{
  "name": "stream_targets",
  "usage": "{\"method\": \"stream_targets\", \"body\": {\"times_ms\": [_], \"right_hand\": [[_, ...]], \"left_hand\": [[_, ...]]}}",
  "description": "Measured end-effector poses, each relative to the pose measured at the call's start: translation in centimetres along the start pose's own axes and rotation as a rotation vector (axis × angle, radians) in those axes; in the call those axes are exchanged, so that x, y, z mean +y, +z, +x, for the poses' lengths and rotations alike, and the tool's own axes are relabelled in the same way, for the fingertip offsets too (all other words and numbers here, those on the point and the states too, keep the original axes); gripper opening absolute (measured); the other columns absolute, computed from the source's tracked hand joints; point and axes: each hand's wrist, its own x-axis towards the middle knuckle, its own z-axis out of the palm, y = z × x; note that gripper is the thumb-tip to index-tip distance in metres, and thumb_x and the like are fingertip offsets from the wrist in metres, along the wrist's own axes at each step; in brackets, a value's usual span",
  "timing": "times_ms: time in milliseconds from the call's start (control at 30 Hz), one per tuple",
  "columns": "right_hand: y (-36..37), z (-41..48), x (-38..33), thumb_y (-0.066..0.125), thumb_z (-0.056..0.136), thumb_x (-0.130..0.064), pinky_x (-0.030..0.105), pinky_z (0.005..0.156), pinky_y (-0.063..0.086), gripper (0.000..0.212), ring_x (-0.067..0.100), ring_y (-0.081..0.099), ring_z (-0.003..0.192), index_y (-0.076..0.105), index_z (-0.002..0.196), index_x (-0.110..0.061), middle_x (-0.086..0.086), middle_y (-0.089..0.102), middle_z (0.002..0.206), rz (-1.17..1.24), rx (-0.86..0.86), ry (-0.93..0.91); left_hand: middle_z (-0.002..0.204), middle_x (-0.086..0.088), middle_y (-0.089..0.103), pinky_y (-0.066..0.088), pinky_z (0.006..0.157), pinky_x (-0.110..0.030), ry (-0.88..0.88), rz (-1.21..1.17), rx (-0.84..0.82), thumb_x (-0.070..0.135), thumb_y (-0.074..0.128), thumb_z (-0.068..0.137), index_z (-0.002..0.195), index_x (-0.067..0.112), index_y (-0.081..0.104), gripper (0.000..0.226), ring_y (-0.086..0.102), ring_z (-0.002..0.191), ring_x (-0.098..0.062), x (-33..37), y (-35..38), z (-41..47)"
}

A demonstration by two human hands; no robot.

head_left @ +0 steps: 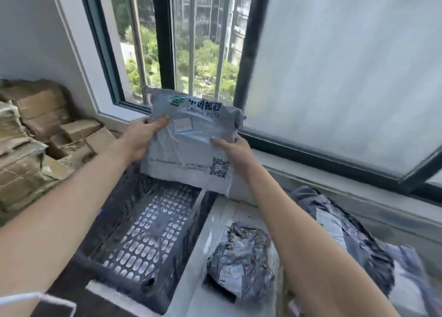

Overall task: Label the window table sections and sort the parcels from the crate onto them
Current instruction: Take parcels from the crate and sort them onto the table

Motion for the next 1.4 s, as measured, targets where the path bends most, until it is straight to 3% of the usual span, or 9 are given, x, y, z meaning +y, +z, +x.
{"method": "stream_targets", "body": {"times_ms": [233, 400, 600, 733, 867, 1000, 1100, 1267, 1400], "right_hand": [[-13.5, -9.5, -1.0, 0.075, 0.086, -0.013, 0.012, 0.065, 0.052, 0.036, 0.006, 0.066, 0.073, 0.065, 0.116, 0.002, 0.002, 0.070, 0.090, 0.015, 0.116, -0.090], [-22.3, -15.1, 1.0, 0.074, 0.088, -0.013, 0.036, 0.086, 0.058, 0.037, 0.029, 0.069, 0.092, 0.064, 0.118, 0.005, 0.016, 0.071, 0.105, 0.117, 0.174, -0.046], [-29.3, -18.6, 4.7, 0.078, 0.083, -0.039, 0.017, 0.064, 0.052, 0.031, 0.010, 0.069, 0.079, 0.068, 0.102, -0.017, -0.004, 0.076, 0.091, -0.003, 0.356, 0.041], [-32.0, -18.9, 7.9, 0.077, 0.083, -0.042, 0.025, 0.070, 0.050, 0.042, 0.016, 0.066, 0.087, 0.067, 0.109, -0.011, 0.001, 0.072, 0.098, -0.044, 0.497, 0.106], [-33.9, -18.6, 9.7, 0.076, 0.085, -0.037, 0.031, 0.085, 0.042, 0.055, 0.018, 0.061, 0.093, 0.059, 0.126, -0.004, 0.008, 0.067, 0.115, -0.058, 0.627, 0.176], [-35.0, -17.8, 10.8, 0.073, 0.088, -0.032, 0.036, 0.095, 0.044, 0.063, 0.024, 0.054, 0.109, 0.049, 0.138, -0.002, 0.014, 0.059, 0.131, -0.047, 0.711, 0.264], [-34.7, -17.8, 12.2, 0.072, 0.088, -0.030, 0.038, 0.093, 0.042, 0.068, 0.023, 0.052, 0.109, 0.040, 0.144, -0.006, 0.014, 0.052, 0.139, -0.206, 0.665, 0.363], [-33.8, -17.8, 13.9, 0.072, 0.084, -0.032, 0.046, 0.108, 0.041, 0.077, 0.030, 0.046, 0.133, 0.036, 0.149, -0.009, 0.011, 0.047, 0.148, -0.466, 0.634, 0.372], [-33.6, -17.7, 13.1, 0.065, 0.087, -0.036, 0.044, 0.104, 0.043, 0.069, 0.030, 0.049, 0.128, 0.040, 0.147, -0.012, 0.011, 0.048, 0.144, -0.570, 0.654, 0.316]], "left_hand": [[0.118, -0.010, 0.071, 0.059, 0.081, -0.043, -0.047, -0.035, -0.259, 0.033, 0.075, 0.083, 0.127, 0.010, 0.062, 0.051, 0.070, 0.104, -0.029, -1.0, 13.0, -5.8], [0.114, -0.012, 0.072, 0.058, 0.085, -0.044, -0.137, 0.086, -0.421, 0.036, 0.083, 0.073, 0.120, 0.009, 0.066, 0.057, 0.070, 0.103, -0.030, -3.0, 20.9, -9.8], [0.094, -0.008, 0.077, 0.059, 0.060, -0.031, -0.236, 0.089, -0.463, 0.024, 0.080, 0.079, 0.102, 0.009, 0.072, 0.028, 0.075, 0.080, -0.022, -6.3, 28.8, -12.3], [0.096, -0.013, 0.076, 0.060, 0.077, -0.048, -0.404, 0.100, -0.443, 0.021, 0.082, 0.079, 0.102, 0.006, 0.072, 0.029, 0.074, 0.085, -0.030, -9.3, 31.6, -12.6], [0.089, -0.012, 0.075, 0.059, 0.077, -0.044, -0.469, 0.144, -0.387, 0.020, 0.076, 0.083, 0.101, 0.007, 0.072, 0.023, 0.071, 0.072, -0.027, -11.5, 33.3, -11.9], [0.111, -0.016, 0.070, 0.057, 0.084, -0.042, -0.437, 0.195, -0.321, 0.021, 0.072, 0.086, 0.121, 0.000, 0.064, 0.042, 0.069, 0.090, -0.030, -13.6, 34.4, -10.8], [0.135, -0.011, 0.056, 0.048, 0.100, -0.040, -0.249, 0.600, -0.349, 0.028, 0.077, 0.083, 0.144, 0.004, 0.043, 0.074, 0.057, 0.117, -0.029, -14.9, 34.9, -11.0], [0.134, -0.006, 0.057, 0.042, 0.086, -0.029, -0.133, 0.806, -0.392, 0.040, 0.076, 0.080, 0.138, 0.011, 0.046, 0.071, 0.056, 0.112, -0.024, -16.4, 34.8, -11.4], [0.147, -0.006, 0.047, 0.041, 0.100, -0.036, -0.112, 0.815, -0.362, 0.048, 0.073, 0.081, 0.148, 0.012, 0.036, 0.084, 0.047, 0.131, -0.027, -16.4, 34.3, -11.1]]}}
